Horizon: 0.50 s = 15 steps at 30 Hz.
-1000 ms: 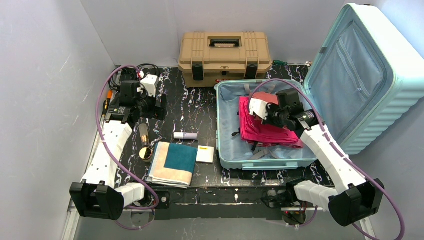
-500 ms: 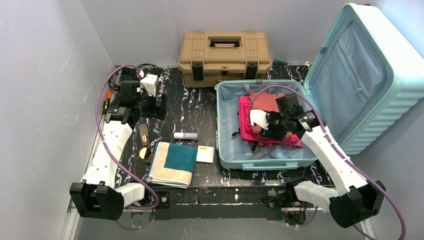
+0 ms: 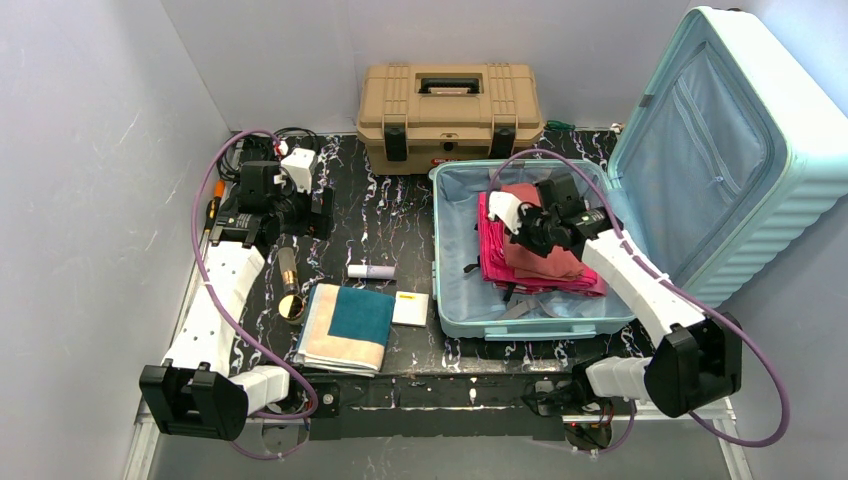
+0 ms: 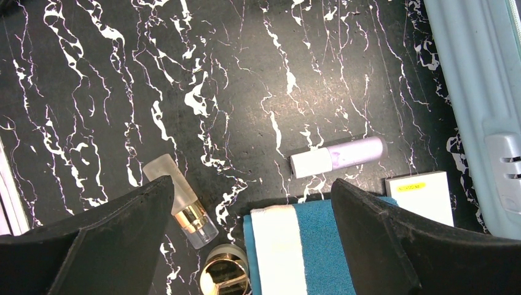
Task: Pack the luggage
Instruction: Pick up the clothes at the center of the board.
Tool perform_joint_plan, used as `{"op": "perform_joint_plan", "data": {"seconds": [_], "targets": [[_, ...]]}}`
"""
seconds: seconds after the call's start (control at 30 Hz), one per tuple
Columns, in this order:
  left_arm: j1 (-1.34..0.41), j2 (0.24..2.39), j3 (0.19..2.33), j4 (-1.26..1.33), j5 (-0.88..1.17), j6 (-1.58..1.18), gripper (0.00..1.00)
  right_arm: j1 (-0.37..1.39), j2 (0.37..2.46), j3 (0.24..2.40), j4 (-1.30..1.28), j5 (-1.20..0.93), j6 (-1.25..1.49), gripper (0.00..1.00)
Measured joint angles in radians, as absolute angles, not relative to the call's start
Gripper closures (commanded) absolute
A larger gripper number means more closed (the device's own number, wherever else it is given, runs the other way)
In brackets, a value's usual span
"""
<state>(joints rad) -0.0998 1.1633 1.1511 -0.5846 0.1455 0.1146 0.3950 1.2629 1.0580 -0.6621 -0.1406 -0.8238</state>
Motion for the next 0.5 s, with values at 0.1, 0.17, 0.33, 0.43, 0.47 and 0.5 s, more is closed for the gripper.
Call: {"op": "perform_joint_plan", "data": {"seconds": [0.1, 0.17, 0.33, 0.43, 0.47, 0.5], "targets": [[-0.1, 1.163, 1.151, -0.585, 0.145, 0.117, 0.02, 0.395, 1.277, 1.014, -0.649, -0.146, -0.815, 0.99], [-0.1, 1.163, 1.151, -0.585, 0.145, 0.12, 0.02, 0.395, 1.276, 0.991, -0.654, -0.15, -0.818, 0.98], [-0.1, 1.163, 1.151, -0.586, 0.145, 0.129, 0.02, 0.395, 1.228, 0.967, -0.659, -0.143, -0.815, 0.92], [-0.1, 1.163, 1.151, -0.595, 0.145, 0.131, 0.02, 0.396, 1.179, 0.977, -0.662, -0.117, -0.803, 0.91], [-0.1, 1.164, 1.151, -0.599, 0.144, 0.132, 0.02, 0.397, 1.165, 0.987, -0.663, -0.104, -0.796, 0.9], [-0.1, 1.164, 1.151, -0.604, 0.142, 0.134, 0.02, 0.397, 1.153, 0.998, -0.662, -0.091, -0.79, 0.9]]}}
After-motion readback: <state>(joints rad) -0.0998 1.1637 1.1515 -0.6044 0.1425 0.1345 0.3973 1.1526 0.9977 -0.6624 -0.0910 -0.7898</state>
